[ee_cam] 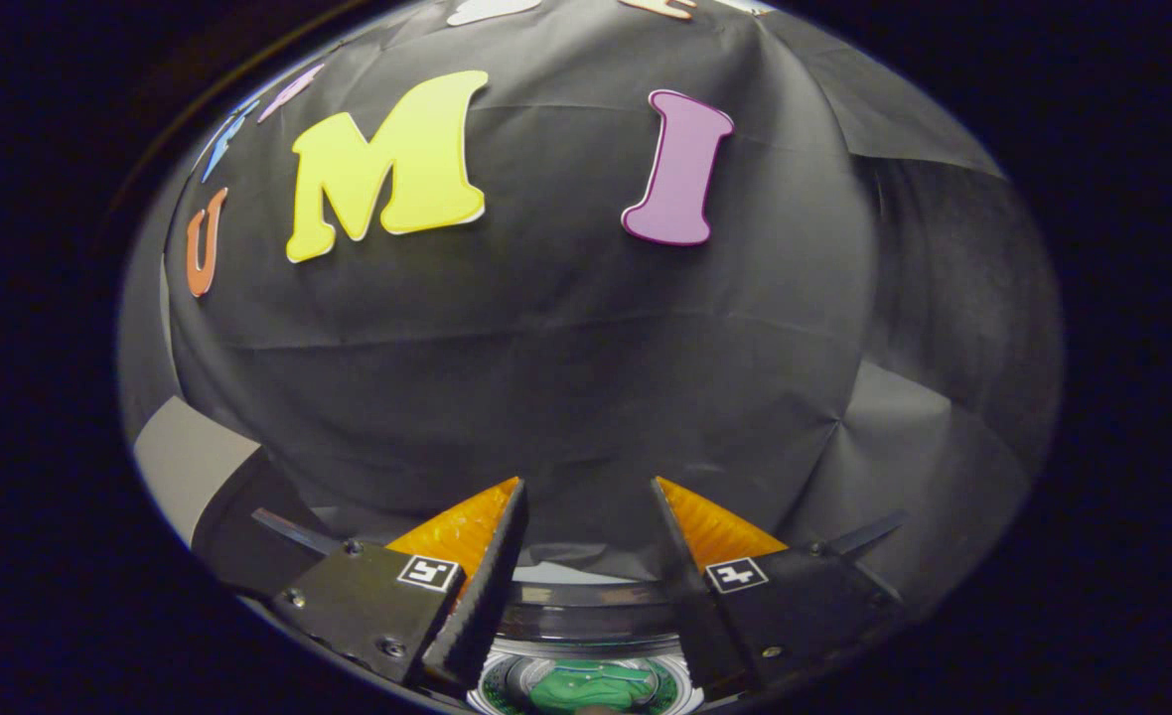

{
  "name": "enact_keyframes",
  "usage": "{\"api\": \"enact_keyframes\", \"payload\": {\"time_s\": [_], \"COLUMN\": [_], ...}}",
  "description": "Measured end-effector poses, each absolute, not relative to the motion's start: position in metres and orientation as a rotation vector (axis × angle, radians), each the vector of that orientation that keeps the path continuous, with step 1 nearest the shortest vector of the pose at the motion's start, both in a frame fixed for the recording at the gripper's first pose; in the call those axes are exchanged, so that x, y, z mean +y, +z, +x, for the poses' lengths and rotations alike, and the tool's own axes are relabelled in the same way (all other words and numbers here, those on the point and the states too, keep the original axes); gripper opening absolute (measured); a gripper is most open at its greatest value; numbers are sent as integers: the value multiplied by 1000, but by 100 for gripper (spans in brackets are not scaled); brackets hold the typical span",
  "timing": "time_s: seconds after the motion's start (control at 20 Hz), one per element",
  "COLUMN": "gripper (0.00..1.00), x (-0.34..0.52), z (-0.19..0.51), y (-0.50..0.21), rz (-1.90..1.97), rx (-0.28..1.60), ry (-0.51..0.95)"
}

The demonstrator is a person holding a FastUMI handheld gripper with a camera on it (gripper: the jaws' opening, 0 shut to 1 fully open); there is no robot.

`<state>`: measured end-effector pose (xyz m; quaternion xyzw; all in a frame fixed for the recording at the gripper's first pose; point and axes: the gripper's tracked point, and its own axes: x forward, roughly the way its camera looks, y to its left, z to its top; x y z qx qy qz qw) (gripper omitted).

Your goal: Put the clothes into the washing machine and then close the washing machine lid.

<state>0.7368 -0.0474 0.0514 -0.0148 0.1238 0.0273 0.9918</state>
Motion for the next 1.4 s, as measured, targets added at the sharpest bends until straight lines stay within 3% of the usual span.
{"api": "enact_keyframes", "payload": {"time_s": [1.4], "gripper": [77], "x": [-56], "z": [652], "y": [24], "rz": [-11], "rx": [101], "ry": [52]}}
